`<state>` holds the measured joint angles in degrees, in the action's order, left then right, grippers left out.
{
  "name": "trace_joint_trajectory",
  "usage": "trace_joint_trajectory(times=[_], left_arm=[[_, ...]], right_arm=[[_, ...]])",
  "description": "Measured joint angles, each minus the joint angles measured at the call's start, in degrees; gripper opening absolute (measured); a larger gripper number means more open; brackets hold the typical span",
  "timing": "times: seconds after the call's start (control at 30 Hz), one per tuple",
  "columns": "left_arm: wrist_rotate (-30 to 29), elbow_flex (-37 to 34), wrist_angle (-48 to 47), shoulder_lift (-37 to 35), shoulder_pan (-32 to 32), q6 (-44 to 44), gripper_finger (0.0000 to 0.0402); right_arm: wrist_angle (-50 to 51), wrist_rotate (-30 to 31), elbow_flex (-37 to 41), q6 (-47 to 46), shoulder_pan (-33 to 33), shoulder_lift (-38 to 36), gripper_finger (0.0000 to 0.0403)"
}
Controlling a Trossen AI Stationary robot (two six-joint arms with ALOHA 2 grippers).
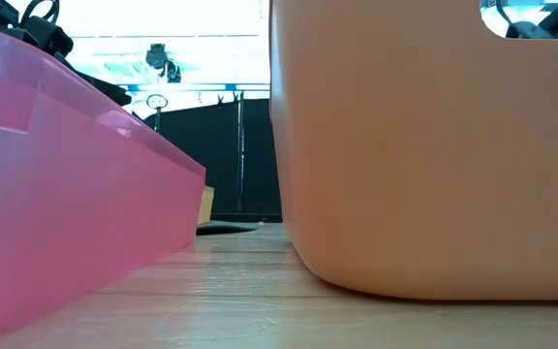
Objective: Pick and place Granola Bars by type
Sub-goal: Put the yellow granola bar into the orange bin
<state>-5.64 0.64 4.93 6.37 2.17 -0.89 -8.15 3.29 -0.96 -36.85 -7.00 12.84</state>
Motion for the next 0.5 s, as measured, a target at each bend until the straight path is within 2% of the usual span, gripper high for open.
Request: trace_joint_trajectory(times=[0.13,0.2,0.27,0.4,0.5], left_arm=[[0.0,0.0,0.0,0.0,0.0,0.0,0.0113],[0.0,0.0,0.0,0.0,0.0,0.0,0.0113],[0.0,0.0,0.0,0.0,0.0,0.0,0.0113],[0.0,0.0,0.0,0.0,0.0,0.0,0.0113],[0.0,0.0,0.0,0.0,0.0,0.0,0.0113]], right_arm=[[-0.5,1.5,-0.9,0.8,-0.2,1.3,0.0171],[4.4,-3.1,-3.8,1.1,-0.2,2.2,0.0168],[13.2,-6.0,-9.5,1.1,0.2,4.4,0.0157],[28.0,-4.5,-25.8,3.3,2.6,10.4,0.0102],[40.9,-2.9,-35.8,3.5,5.0,17.6,0.0029]])
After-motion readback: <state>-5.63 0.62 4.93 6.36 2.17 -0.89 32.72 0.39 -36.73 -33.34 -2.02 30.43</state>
